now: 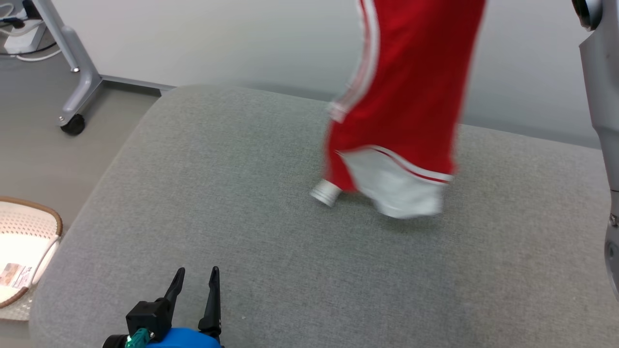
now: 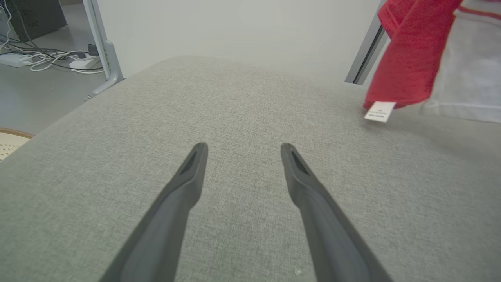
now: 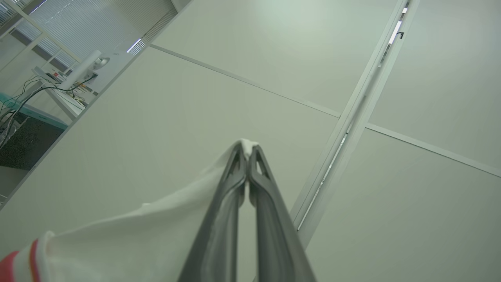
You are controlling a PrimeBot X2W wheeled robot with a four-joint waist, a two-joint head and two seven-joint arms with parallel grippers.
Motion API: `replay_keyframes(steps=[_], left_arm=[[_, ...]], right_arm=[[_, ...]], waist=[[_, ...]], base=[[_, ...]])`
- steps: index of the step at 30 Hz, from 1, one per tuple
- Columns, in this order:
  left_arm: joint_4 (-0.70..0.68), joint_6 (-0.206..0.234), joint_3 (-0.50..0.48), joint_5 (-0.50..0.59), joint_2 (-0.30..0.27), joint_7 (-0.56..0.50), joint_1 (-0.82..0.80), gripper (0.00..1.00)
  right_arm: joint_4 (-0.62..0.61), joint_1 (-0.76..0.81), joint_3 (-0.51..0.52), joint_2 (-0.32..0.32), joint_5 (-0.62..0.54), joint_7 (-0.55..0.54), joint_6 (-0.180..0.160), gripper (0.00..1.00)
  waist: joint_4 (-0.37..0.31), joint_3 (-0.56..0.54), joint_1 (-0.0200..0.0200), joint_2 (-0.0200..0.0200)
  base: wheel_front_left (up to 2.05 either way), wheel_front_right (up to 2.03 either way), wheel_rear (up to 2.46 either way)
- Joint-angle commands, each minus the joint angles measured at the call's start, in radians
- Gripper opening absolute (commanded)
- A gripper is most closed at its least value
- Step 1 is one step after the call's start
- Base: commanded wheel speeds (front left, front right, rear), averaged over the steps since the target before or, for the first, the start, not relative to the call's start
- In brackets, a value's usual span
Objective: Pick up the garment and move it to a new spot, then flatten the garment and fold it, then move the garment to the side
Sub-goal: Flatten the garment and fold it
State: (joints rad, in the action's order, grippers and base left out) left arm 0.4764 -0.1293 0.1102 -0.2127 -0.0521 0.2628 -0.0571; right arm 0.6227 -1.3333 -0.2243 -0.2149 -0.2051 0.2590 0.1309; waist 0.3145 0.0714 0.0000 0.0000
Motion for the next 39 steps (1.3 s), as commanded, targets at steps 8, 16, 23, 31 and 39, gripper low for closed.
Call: replay_keyframes(steps=[8,16,23,31,39], left_arm=[[-0.023,-0.002,-0.002,-0.013,0.001,0.003,-0.005,1.00],[-0.035,-0.002,-0.004,0.003,-0.009,0.003,-0.019,1.00],[-0.041,-0.002,-0.001,0.000,-0.029,0.003,-0.035,1.00],[-0.036,-0.002,0.007,-0.003,-0.022,0.003,-0.025,1.00],[-0.029,-0.002,0.012,-0.005,-0.019,0.003,-0.024,1.00]], right_arm=[[-0.139,0.303,0.032,-0.072,0.139,0.006,0.000,0.00],[-0.147,0.856,0.277,-0.032,0.162,0.007,0.000,0.00],[-0.088,0.954,0.465,0.067,0.086,0.007,0.000,1.00],[-0.171,0.940,0.398,0.137,0.043,0.006,0.000,1.00],[0.004,0.906,0.139,0.159,0.107,0.006,0.000,1.00]], waist=[[-0.099,0.028,0.0000,0.0000],[-0.168,0.061,0.0000,0.0000],[-0.184,0.071,0.0000,0.0000],[-0.166,0.065,0.0000,0.0000],[-0.130,0.065,0.0000,0.0000]], base=[[0.00,0.00,0.00],[0.00,0.00,0.00],[0.00,0.00,0.00],[0.00,0.00,0.00],[0.00,0.00,0.00]])
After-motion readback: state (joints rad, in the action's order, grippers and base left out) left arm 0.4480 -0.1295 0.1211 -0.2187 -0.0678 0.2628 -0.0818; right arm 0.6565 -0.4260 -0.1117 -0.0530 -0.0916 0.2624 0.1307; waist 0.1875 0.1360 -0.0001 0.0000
